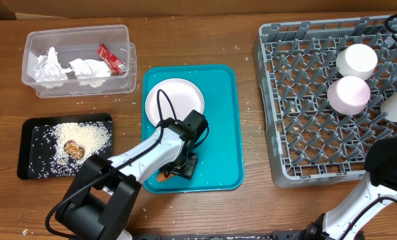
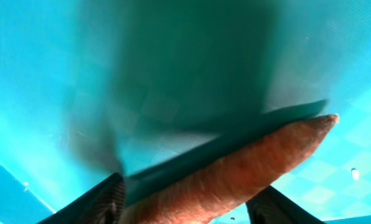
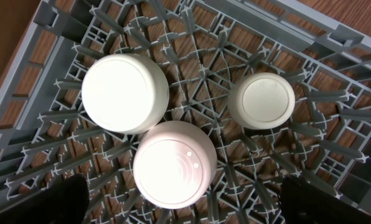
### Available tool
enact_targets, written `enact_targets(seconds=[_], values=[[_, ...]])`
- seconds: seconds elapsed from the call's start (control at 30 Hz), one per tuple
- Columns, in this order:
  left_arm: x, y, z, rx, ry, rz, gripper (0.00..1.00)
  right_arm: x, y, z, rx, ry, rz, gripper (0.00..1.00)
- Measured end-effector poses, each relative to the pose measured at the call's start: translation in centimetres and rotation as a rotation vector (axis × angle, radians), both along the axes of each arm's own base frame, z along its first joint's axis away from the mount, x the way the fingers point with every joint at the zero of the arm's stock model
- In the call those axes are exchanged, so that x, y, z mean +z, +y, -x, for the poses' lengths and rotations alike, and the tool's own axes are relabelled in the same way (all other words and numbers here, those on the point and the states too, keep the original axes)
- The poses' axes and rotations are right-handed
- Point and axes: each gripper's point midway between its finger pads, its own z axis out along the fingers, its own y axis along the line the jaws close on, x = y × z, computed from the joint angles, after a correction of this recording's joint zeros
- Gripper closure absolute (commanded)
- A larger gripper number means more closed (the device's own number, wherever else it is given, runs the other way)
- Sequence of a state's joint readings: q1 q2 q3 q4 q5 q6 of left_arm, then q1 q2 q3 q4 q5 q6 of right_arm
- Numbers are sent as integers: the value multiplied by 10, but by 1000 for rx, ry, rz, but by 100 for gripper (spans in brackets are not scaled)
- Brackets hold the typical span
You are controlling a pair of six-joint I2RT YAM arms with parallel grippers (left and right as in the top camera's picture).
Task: Sort waste into correct bins and load items into the dishwasher
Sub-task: 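Reach the left gripper to the carrot on the teal tray and grasp it, then carry the carrot left and release it onto the black tray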
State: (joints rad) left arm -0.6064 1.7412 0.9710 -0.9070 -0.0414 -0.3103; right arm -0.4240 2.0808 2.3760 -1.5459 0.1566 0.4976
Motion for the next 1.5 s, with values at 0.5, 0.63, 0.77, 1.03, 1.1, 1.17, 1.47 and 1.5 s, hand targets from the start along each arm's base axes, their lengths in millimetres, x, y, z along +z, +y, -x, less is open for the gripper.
enact_targets(seconds=[0.5,0.63,0.77,1.03,1.1,1.17,1.47,1.5], values=[[2,1,1,-7,9,-8,78,0,0,0,0,0,0,0],[16,-2,-3,-7,18,-13,80,0,0,0,0,-1,0,0],[46,-13,-30,2,-42,10,83,0,0,0,1,-1,0,0],[107,16,-79,130,-142,-25,86,0,0,0,1,0,0,0],[119,38,-94,202,-170,-37,89,0,0,0,0,0,0,0],[128,66,-106,296,-189,-48,90,0,0,0,0,0,0,0],[130,190,-115,772,-187,-30,96,0,0,0,0,0,0,0],[130,201,-114,818,-189,-18,94,0,0,0,0,0,0,0]])
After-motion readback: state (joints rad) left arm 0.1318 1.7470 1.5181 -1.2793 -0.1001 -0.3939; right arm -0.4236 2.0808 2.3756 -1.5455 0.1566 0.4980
